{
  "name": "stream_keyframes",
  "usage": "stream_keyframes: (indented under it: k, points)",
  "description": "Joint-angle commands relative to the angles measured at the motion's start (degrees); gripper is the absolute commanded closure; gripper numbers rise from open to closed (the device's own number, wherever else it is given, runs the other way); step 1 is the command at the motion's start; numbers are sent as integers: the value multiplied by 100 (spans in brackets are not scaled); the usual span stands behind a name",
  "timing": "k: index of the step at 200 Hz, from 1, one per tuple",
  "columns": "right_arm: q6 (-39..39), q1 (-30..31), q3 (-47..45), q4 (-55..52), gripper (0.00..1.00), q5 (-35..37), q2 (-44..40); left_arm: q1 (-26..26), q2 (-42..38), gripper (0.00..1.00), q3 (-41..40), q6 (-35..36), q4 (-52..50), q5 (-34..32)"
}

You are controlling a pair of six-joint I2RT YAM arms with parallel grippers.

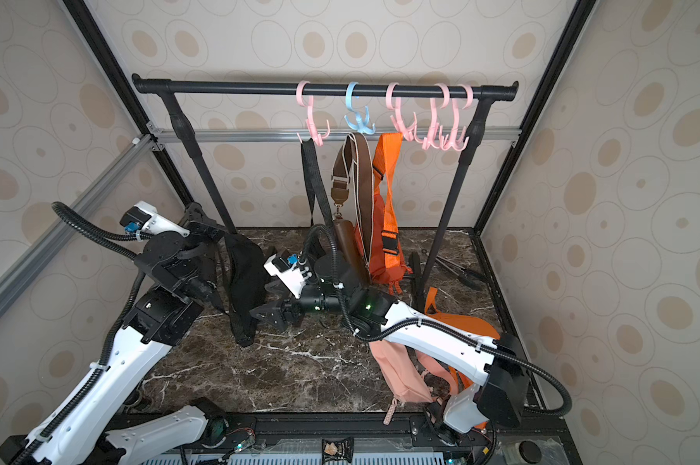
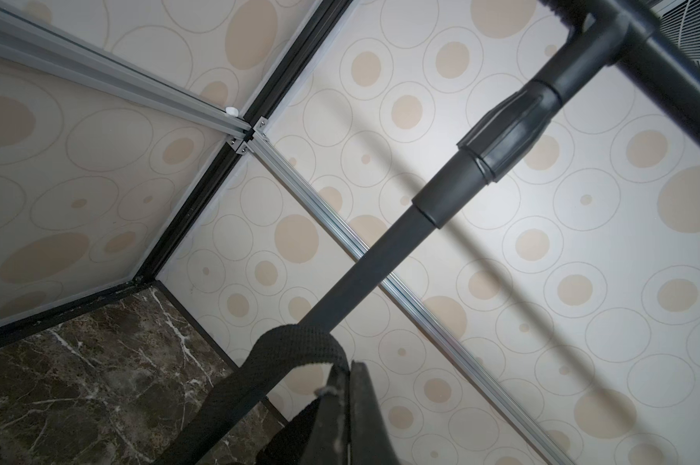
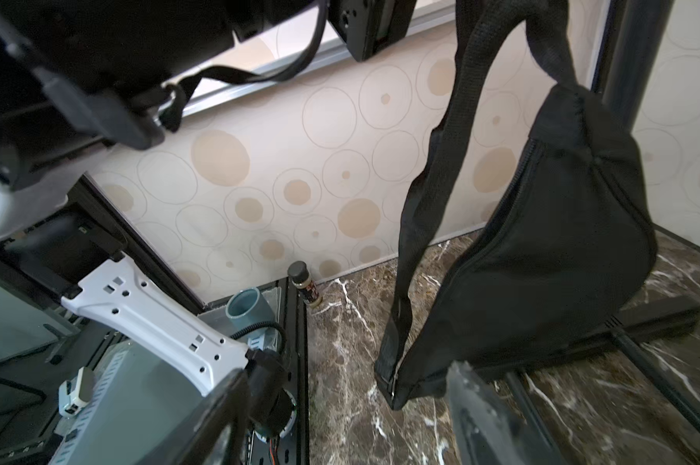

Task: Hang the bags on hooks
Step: Pick up the bag from the corner of the board.

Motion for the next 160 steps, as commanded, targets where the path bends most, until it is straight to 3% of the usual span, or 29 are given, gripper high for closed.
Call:
stream_keyframes:
  k: [1,57,96,113,144,160]
  points:
    - [304,-23,215,679,24,-132,326,-100,94,100,352,-39,-82,-40]
    - [273,8,778,1032,29,209,1061,-304,277,100,535,52,-28,-78]
    - [552,23,720,1546,35,52,1183,-387,369,100,582,299,161,-138]
    - [577,33,479,1793,36,297,1108,-394,405,100,591,843,540,351]
    - [110,-57,115,1474,35,593,456,-393,13,100,-91,2549,2230,2124]
    - [-272,-79,53,1004,35,812,37,-392,8,100,203,3111,1999,2861]
